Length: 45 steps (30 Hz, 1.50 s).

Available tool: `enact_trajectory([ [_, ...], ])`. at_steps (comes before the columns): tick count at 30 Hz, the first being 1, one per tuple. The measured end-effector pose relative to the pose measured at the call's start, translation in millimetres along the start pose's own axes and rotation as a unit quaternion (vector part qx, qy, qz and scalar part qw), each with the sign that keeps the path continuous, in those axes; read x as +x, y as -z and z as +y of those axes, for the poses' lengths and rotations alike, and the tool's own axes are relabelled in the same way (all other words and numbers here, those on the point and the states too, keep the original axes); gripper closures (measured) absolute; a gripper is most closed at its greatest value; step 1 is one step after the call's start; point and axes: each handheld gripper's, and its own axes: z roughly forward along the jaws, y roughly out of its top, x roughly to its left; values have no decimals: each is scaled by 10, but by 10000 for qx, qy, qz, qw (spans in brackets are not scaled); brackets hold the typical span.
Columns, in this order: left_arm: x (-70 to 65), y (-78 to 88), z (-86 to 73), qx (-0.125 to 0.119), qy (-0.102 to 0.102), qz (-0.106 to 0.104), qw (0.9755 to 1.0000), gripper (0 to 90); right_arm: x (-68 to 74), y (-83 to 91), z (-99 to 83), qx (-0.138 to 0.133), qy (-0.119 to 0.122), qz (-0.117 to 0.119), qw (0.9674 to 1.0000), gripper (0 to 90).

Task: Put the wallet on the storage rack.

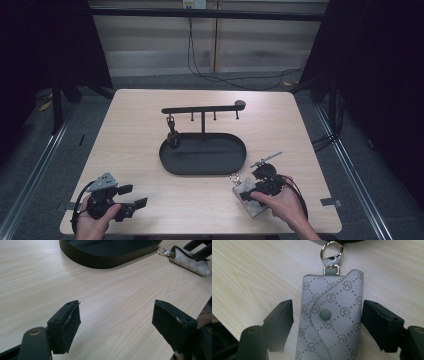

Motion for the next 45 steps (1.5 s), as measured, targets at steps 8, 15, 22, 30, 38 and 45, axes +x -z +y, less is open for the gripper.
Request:
enact_trajectory([
  [8, 2, -7, -2, 46, -1, -2, 10000, 222, -5, -99, 27, 480, 8, -72, 9988, 258],
  [15, 8, -7, -3, 72, -15, -9, 10000, 222, 42, -137, 59, 676, 79, -201, 9975, 258],
  [22, 14, -5, -6, 59, 26, 15, 10000, 222, 104, -172, 112, 909, 175, -478, 9946, 262],
  [30, 30, -3, -9, 74, 29, 3, 10000, 222, 160, -199, 139, 1054, 321, -708, 9914, 284],
  [38, 33, -13, -14, 90, 73, 11, 9999, 222, 149, -199, 188, 1231, 285, -677, 9897, 321],
  [45, 38, -14, -14, 91, 81, 12, 9999, 222, 116, -189, 223, 1324, 196, -545, 9895, 339],
])
